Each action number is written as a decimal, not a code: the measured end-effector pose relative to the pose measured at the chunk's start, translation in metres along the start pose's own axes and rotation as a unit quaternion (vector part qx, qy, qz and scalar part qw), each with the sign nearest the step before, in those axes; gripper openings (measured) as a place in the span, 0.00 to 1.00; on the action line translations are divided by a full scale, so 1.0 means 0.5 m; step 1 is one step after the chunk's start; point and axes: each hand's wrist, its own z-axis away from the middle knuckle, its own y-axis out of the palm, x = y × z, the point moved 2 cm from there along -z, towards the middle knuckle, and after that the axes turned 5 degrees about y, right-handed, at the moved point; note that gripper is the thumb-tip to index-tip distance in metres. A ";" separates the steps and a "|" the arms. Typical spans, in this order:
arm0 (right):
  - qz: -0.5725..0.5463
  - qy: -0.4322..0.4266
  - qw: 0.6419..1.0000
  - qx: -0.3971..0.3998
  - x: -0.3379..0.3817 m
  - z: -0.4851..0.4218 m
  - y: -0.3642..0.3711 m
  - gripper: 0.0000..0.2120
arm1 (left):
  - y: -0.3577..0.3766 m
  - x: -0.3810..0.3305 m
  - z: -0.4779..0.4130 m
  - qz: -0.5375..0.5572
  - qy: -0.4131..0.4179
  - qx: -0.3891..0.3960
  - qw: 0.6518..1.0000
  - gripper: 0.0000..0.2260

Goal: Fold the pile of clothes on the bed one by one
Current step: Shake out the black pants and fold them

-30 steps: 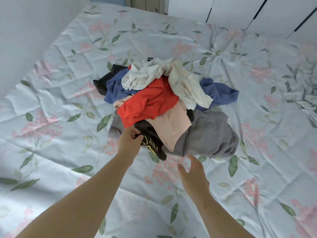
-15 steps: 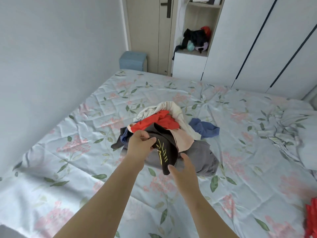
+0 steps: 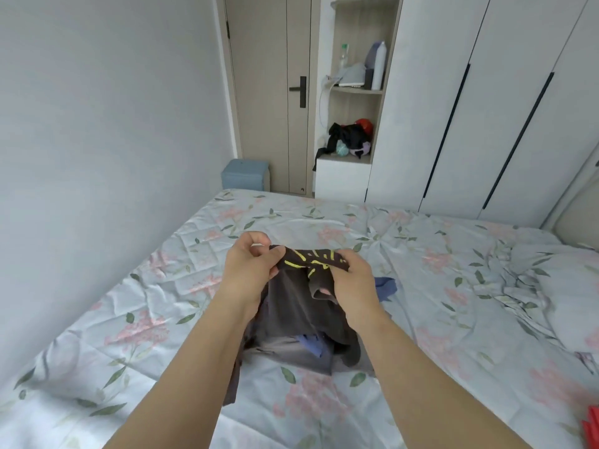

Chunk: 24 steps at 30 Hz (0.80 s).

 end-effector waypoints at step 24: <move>0.005 0.226 0.974 -0.001 -0.054 -0.026 -0.055 0.05 | 0.007 0.159 -0.080 -0.132 -0.223 0.006 0.966 0.07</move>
